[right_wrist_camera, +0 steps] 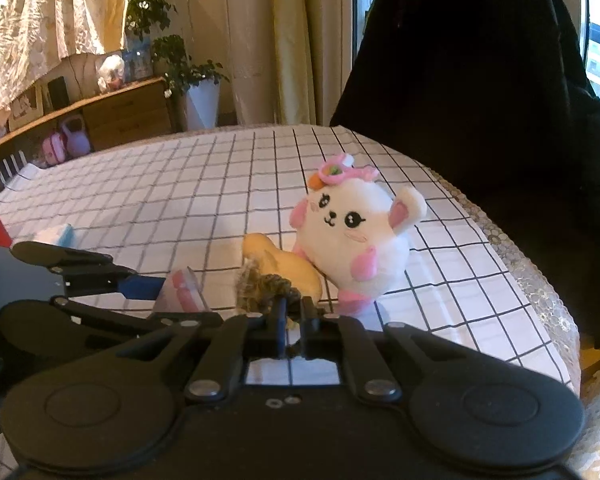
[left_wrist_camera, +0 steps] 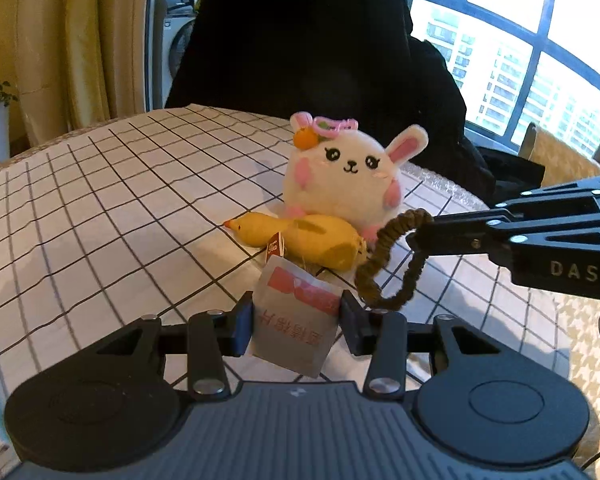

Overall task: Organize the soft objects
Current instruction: 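Carry the paper packet and hair tie toward the red tin with both grippers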

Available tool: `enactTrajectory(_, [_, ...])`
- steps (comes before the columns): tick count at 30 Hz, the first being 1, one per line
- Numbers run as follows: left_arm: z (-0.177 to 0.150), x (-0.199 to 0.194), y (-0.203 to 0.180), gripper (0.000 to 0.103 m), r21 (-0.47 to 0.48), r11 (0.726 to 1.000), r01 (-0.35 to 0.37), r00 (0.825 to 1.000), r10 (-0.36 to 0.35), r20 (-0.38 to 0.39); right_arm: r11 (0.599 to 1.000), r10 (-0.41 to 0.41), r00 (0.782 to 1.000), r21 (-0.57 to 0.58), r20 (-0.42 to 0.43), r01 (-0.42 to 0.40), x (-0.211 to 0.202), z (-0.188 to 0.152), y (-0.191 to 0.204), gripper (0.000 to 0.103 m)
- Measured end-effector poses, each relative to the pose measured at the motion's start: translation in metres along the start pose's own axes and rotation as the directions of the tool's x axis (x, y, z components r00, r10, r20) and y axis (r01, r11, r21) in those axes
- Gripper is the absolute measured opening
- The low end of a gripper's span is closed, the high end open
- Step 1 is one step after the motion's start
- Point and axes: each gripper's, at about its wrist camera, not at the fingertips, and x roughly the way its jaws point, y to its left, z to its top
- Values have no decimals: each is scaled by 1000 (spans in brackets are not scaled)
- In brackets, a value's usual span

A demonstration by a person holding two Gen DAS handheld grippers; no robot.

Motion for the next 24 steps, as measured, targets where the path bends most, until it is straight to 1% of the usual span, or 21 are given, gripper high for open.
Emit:
enactTrajectory(3, [1,-19,-3,43,-2,1000,-12,1000,12,9,1000,16,1000,3,18,-17,-16,1,5,6])
enactTrajectory(7, [0,-47,-3,43,-28,999,-29,1000,29,10,999,36,999,-8,36,-35,-38,5,16,6])
enactTrajectory(11, [0,-78,1,43,-52,998,-46,999,47,18,997,68,996,-34,50,-66,-61,9,34,6])
enactTrajectory(17, [-6,-125,12,43,-100,992,-76,997,78,11,988,133,989,-93,61,-127,-87,13,68,6])
enactTrajectory(24, [-19,-178,36,43,-152,978,-140,990,140,-9,963,209,977,-183,47,-198,-106,19,117,6])
